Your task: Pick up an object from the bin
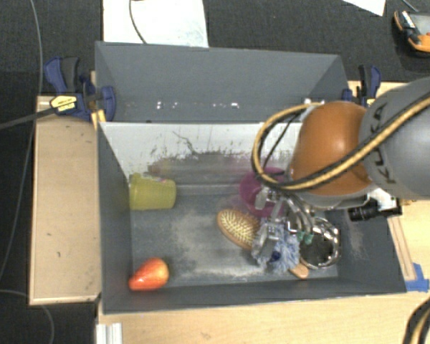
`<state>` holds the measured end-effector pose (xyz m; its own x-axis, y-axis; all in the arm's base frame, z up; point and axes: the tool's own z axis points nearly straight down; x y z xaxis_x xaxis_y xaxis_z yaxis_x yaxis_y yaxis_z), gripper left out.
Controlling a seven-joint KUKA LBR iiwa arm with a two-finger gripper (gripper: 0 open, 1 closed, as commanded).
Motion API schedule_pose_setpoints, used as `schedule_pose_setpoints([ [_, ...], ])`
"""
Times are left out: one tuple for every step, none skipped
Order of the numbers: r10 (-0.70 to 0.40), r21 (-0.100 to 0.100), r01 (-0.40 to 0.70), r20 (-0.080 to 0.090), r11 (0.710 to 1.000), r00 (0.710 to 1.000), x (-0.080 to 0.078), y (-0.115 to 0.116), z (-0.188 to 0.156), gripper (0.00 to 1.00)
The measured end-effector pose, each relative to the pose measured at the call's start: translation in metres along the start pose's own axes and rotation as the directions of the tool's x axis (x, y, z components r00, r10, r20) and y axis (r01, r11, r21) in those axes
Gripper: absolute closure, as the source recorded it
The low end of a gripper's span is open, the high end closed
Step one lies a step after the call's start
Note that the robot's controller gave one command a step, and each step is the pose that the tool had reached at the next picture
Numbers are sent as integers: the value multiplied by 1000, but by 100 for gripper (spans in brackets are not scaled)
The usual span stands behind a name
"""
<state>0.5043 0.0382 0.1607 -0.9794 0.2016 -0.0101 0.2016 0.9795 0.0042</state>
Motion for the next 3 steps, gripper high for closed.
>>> schedule_pose_setpoints([
  [-627,-3,627,-7,779,779,6,-44,22,0],
  [-192,-5,192,-1,981,981,9,-69,85,0],
  [-923,6,923,6,385,385,3,-56,89,100],
])
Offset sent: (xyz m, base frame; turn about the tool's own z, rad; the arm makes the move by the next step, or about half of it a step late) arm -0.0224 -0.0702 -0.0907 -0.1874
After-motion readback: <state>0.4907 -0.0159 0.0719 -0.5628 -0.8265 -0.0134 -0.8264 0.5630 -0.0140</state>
